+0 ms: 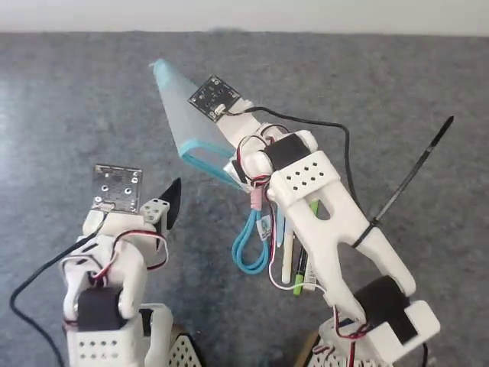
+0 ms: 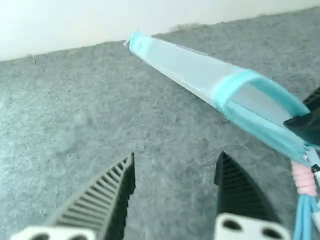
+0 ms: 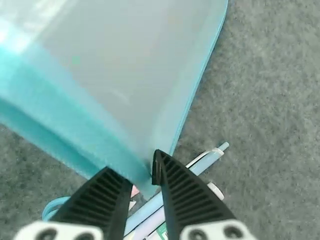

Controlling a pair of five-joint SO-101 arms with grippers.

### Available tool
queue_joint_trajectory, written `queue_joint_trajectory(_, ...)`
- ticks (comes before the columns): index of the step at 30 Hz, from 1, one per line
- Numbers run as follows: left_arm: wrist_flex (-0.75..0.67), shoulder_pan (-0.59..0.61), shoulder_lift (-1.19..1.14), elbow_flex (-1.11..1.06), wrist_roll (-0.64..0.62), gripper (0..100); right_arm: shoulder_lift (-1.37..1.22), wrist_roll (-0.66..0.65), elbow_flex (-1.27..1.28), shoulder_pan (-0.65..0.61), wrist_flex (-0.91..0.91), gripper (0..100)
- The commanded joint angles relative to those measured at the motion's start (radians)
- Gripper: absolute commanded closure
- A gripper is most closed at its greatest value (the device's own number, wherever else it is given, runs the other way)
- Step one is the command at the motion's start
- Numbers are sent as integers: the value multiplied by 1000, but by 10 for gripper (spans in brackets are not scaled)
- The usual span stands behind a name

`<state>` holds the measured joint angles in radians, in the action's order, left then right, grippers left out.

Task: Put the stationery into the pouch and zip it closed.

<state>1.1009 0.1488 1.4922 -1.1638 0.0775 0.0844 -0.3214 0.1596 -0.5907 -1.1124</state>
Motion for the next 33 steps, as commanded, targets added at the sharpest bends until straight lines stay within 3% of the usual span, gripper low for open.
queue_joint_trajectory(1, 18, -31, 12, 77, -18, 705, 71, 28, -9, 5, -13, 991)
queue_joint_trajectory(8, -31, -57, 6, 82, -14, 676, 99, 28, 8, 4, -56, 991)
queue_joint_trajectory(15, -78, -57, 3, 79, -12, 676, 302, 25, 133, -61, -62, 991)
queue_joint_trajectory(33, 3, -100, 6, 96, -6, 678, 288, 3, 164, -96, -65, 991)
